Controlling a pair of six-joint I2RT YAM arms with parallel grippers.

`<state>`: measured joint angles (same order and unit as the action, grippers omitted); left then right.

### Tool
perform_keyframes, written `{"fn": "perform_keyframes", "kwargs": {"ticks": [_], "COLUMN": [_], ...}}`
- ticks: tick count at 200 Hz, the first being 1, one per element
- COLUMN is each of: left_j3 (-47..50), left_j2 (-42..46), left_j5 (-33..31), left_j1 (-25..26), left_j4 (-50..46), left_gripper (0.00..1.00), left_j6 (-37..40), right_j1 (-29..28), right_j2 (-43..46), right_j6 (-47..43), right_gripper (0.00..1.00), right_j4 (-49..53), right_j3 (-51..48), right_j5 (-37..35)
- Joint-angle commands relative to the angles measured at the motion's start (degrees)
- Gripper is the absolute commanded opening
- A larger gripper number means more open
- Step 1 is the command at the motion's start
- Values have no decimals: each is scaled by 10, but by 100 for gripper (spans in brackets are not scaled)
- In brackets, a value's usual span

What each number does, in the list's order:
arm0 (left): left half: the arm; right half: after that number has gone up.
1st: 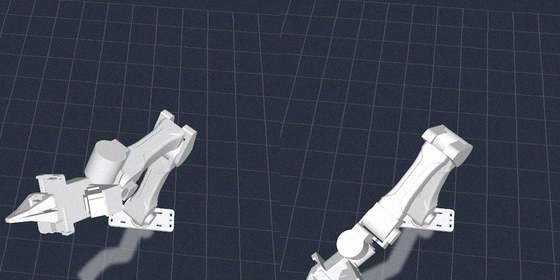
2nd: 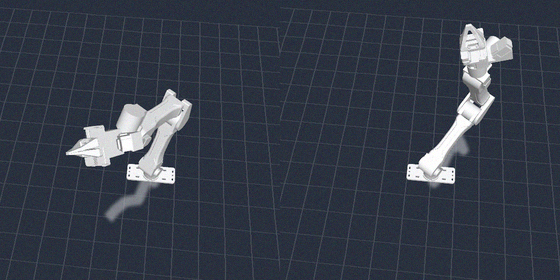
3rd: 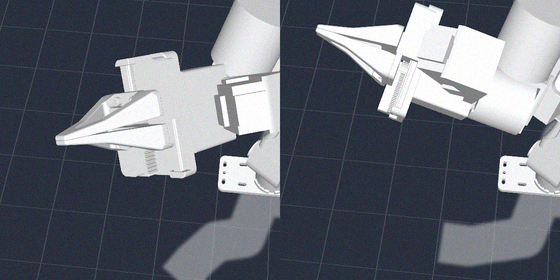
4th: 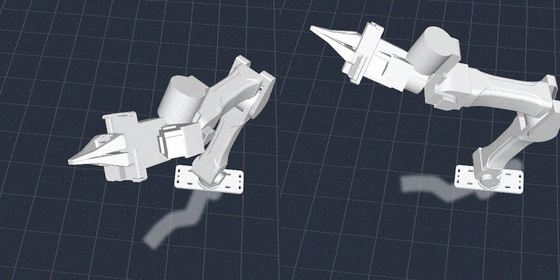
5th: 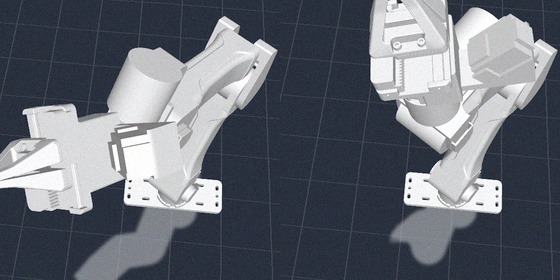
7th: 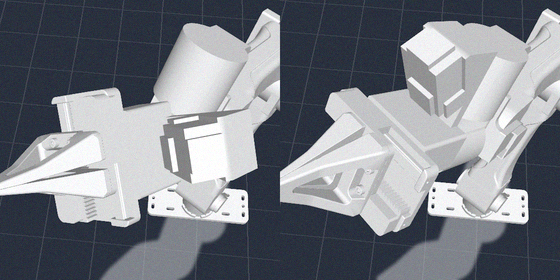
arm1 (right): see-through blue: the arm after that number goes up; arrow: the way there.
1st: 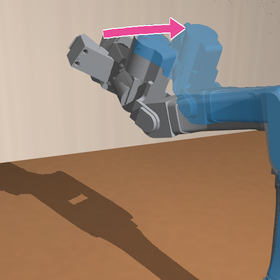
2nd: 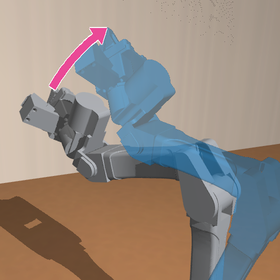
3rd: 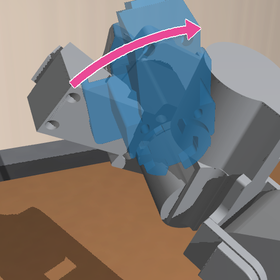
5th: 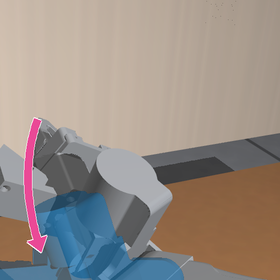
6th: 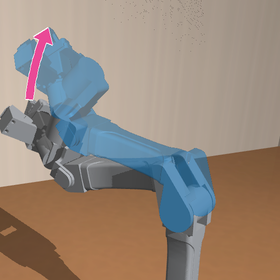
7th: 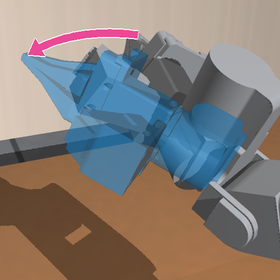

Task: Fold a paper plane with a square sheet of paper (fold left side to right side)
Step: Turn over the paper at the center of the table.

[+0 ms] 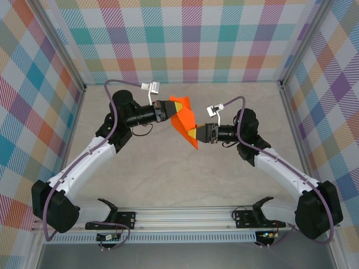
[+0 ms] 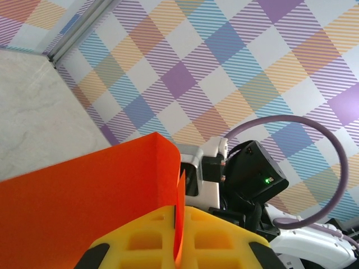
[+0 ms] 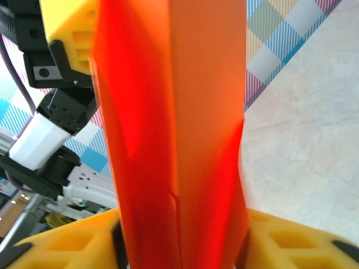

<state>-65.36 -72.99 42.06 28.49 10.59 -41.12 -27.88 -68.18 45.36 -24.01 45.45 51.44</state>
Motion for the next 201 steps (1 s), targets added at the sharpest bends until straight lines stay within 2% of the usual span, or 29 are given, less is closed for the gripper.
{"fn": "perform_keyframes", "kwargs": {"ticks": [1,34,41,55,70,92,103,117,123,145,166,184,201], "left_j3": [-2,-8,-15,-31,-51,-64,-56,-33,-16,58,118,144,154], "left_j2": [-3,-1,1,4,18,55,80,116,131,195,249,287,312], "left_j5": [14,5,0,-19,-67,-187,-247,-332,-369,-495,-582,-632,-658], "left_j1": [8,8,8,8,7,7,7,7,8,8,8,8,8], "left_j4": [-3,-44,-67,-129,-210,-323,-348,-358,-357,-342,-335,-347,-358], "left_gripper": [0,10,15,30,44,64,72,77,78,79,80,80,80], "left_j6": [2,33,51,90,144,207,221,228,225,200,169,148,145], "right_j1": [-3,-3,-2,-2,-2,-10,-23,-66,-95,-178,-234,-269,-289], "right_j2": [20,39,40,44,52,57,51,30,14,-52,-131,-211,-287], "right_j6": [-16,-67,-77,-105,-148,-225,-274,-324,-336,-331,-298,-269,-246], "right_gripper": [36,17,14,9,6,4,3,1,1,0,0,0,1], "right_j4": [2,79,96,139,204,340,417,527,575,678,755,827,885], "right_j3": [18,16,17,20,26,53,78,116,139,192,242,295,342], "right_j5": [-4,-28,-30,-45,-71,-145,-213,-346,-441,-682,-838,-955,-1028]}}
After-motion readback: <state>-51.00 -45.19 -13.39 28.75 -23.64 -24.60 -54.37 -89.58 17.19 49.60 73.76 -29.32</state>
